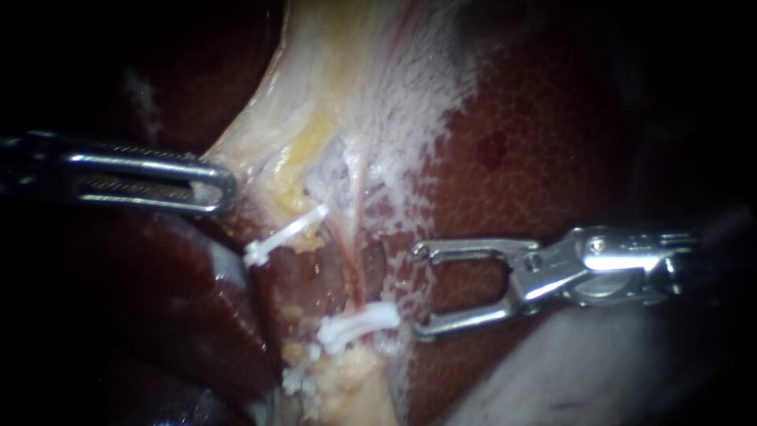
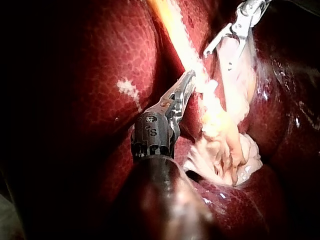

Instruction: Going back second clip right tube

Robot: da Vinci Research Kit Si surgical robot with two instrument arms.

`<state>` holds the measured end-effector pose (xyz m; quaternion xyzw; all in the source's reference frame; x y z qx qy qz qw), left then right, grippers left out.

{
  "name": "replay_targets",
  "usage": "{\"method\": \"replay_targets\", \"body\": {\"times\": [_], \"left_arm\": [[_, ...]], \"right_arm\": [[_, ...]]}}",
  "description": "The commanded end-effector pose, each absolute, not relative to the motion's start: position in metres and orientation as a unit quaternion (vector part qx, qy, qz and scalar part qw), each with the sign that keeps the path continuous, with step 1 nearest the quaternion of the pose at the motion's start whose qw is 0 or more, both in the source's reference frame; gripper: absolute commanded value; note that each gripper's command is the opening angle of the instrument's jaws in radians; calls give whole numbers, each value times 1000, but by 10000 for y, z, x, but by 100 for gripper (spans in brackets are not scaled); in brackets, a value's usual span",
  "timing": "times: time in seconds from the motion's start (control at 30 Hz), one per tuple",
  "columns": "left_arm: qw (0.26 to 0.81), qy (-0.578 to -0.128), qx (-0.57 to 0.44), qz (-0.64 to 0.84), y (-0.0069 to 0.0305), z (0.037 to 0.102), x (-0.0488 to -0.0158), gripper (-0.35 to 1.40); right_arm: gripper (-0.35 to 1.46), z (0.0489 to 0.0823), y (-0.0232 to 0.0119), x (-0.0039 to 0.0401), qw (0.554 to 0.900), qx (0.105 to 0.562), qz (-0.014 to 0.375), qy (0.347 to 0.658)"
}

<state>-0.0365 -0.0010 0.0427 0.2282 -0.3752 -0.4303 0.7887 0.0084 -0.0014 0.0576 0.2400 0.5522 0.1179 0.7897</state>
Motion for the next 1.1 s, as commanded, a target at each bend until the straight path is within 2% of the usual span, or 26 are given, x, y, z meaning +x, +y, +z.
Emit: {"method": "replay_targets", "body": {"times": [0.03,0.57,1.1], "left_arm": [[789,-375,228,-430,-10,428,-365,-32],[790,-376,224,-430,-10,470,-365,-32],[795,-363,236,-425,-24,520,-394,-32]], "right_arm": [[60,575,-12,81,790,239,116,553],[60,562,-8,72,790,236,107,556],[60,562,-8,70,790,233,103,558]]}}
